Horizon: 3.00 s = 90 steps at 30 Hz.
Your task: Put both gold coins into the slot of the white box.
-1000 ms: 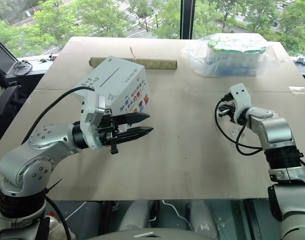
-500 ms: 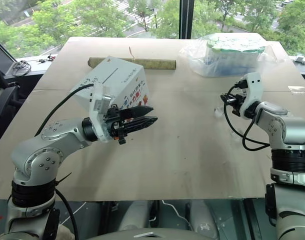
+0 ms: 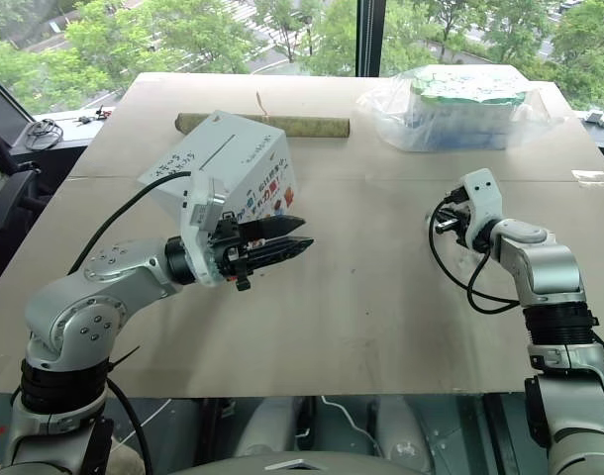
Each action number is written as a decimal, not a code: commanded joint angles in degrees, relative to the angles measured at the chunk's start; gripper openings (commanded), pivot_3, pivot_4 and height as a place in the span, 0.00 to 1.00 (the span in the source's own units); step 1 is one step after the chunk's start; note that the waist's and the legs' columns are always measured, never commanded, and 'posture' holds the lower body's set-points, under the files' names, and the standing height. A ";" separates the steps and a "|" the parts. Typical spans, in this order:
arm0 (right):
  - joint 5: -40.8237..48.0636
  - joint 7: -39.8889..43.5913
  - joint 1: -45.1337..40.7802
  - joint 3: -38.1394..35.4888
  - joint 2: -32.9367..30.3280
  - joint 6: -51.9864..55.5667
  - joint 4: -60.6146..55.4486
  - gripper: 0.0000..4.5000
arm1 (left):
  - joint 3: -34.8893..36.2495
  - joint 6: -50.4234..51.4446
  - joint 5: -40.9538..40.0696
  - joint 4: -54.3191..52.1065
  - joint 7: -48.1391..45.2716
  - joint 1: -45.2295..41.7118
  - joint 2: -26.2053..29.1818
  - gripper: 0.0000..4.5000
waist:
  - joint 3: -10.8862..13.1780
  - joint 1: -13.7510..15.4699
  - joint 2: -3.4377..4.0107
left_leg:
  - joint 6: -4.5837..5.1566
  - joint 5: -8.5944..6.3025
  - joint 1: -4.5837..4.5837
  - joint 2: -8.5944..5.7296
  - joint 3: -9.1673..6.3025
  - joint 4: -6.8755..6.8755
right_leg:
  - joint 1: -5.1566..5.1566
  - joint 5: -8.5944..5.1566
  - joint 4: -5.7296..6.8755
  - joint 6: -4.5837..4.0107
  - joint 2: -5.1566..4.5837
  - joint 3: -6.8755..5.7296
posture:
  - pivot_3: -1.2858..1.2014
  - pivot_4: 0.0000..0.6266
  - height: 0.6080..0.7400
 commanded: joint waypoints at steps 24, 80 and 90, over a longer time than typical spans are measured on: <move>-4.53 1.07 -1.06 0.88 1.73 -3.63 0.73 0.51 | 0.32 -2.55 -0.06 -3.01 0.29 1.21 1.58 0.46 | 0.00 -0.03 0.00 | 0.00 0.00 0.01 0.00 -0.01 0.00 | 0.00 0.00 0.03 0.00 -0.01 0.00 | 0.52 0.24 1.00; -1.46 0.99 0.32 -2.46 -0.45 2.61 -5.84 0.06 | -0.56 -4.98 1.14 -3.11 -3.39 2.30 3.67 0.46 | 0.00 -0.01 0.00 | 0.04 -0.03 0.00 0.00 0.00 0.00 | -0.01 0.00 0.01 0.00 -0.01 0.00 | 0.52 0.24 1.00; -0.80 1.21 0.25 -2.81 -0.85 2.81 -6.55 0.02 | -0.89 -5.71 1.70 -2.78 -3.33 2.57 3.38 0.46 | 0.00 -0.01 0.01 | 0.05 -0.03 0.00 0.00 0.00 0.00 | -0.01 0.00 0.02 0.00 -0.01 0.00 | 0.52 0.24 1.00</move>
